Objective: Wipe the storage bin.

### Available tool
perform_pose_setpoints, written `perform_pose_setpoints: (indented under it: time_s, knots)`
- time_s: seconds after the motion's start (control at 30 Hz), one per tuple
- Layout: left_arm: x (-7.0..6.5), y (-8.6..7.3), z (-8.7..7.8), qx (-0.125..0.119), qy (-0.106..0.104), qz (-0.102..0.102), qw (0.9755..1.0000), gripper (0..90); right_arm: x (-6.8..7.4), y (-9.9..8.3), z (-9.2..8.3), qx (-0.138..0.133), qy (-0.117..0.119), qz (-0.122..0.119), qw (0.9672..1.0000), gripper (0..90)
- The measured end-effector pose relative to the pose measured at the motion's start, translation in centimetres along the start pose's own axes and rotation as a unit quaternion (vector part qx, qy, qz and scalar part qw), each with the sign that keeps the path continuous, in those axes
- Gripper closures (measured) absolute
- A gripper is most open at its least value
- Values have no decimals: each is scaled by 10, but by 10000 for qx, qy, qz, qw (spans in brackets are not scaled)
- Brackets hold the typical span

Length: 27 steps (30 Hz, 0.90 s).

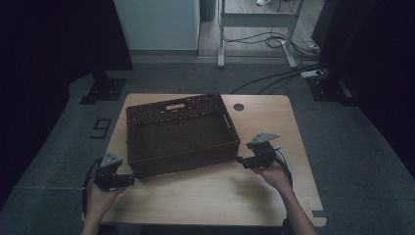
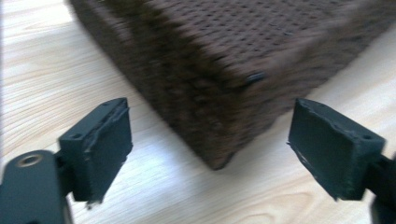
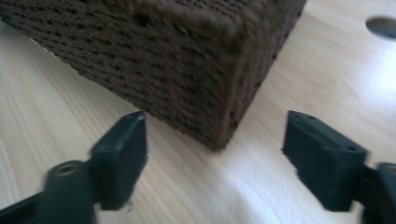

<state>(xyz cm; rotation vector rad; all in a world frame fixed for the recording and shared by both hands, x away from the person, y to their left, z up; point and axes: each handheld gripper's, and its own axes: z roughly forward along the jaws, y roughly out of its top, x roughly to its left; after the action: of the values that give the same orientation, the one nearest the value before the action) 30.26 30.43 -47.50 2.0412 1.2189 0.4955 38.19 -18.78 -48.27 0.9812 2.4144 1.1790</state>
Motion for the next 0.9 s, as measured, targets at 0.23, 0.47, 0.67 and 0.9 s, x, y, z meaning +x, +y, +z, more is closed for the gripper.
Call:
perform_pose_setpoints:
  time_s: [0.23, 0.47, 0.67, 0.9]
  knots:
    - [-8, 3, 5, 4, -128, 78, 9999, 235, 6, 14, 19, 2, 33, -53, 10000, 360]
    - [-11, 8, 7, 96, -29, 13, 9999, 289, 10, 14, 17, 144, 111, -77, 9998, 402]
    - [-13, 13, 12, 67, -186, 55, 9998, 289, 13, 6, 4, 220, 91, -165, 9996, 445]
    - [-21, 24, 24, 66, -337, 215, 9992, 303, 10, -13, -21, 255, 15, -105, 9996, 559]
